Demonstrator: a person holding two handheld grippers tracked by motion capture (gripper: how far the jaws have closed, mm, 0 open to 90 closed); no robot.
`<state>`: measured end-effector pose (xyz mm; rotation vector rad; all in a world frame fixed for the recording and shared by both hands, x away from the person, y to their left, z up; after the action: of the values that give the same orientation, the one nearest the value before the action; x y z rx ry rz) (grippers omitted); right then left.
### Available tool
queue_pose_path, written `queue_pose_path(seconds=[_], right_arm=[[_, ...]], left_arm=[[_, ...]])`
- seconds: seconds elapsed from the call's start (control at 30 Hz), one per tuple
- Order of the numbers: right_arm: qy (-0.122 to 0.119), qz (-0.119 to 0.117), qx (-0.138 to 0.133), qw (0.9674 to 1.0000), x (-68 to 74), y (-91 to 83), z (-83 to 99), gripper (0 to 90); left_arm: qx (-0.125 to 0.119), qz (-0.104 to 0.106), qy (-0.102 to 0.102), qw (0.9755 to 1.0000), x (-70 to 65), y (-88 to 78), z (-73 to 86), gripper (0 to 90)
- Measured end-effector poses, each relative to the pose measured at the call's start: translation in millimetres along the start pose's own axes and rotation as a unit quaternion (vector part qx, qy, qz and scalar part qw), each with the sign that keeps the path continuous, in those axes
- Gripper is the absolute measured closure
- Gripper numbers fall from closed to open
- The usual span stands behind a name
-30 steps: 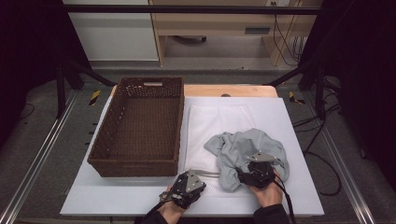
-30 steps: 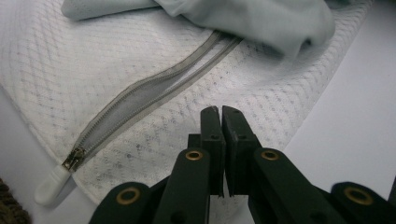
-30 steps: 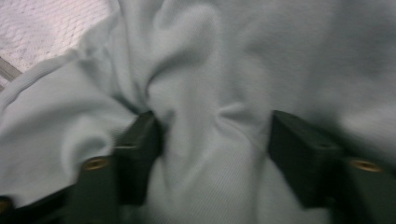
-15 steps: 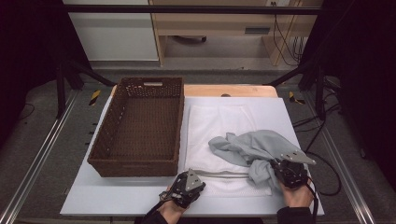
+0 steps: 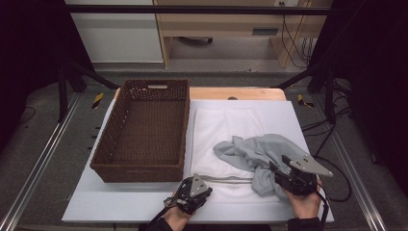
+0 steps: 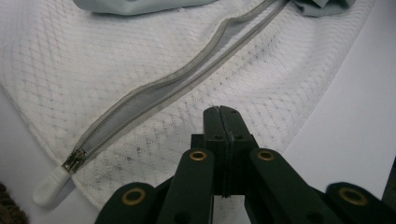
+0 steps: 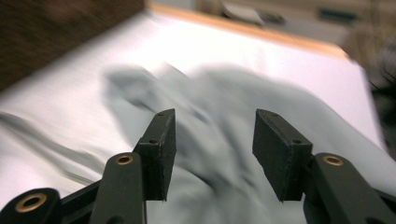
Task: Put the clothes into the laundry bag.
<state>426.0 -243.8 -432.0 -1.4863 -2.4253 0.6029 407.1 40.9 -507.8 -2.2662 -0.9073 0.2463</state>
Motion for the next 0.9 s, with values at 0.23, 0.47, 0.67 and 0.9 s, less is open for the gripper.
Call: queue_pose_path(seconds=[0.23,0.47,0.67,0.9], right_arm=[[-0.017,-0.113,0.029,0.9930,57.8,41.0,-9.4,52.7],[0.004,-0.132,0.091,0.9871,72.6,79.4,17.4,55.6],[0.005,-0.137,0.123,0.9828,71.5,86.3,35.8,57.6],[0.001,-0.126,0.132,0.9831,72.9,94.5,37.1,68.4]], left_arm=[[0.003,-0.007,0.011,0.9999,-2.0,1.9,1.7,89.1],[0.004,-0.009,0.009,0.9999,-1.5,2.0,1.8,89.1],[0.006,-0.008,0.007,0.9999,-1.5,2.3,1.6,89.1],[0.007,-0.008,0.010,0.9999,-1.7,2.5,1.1,89.1]])
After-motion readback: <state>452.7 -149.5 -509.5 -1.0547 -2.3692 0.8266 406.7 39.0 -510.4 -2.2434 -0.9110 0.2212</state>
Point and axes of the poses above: each handheld gripper's, and its own axes: y roughly forward along the jaws, z roughly out of its underside, x roughly to its left, the point moved 4 cm from there along y, roughly forward along the jaws, and after that the axes turned 6 degrees about -z, right-handed, at the moved point
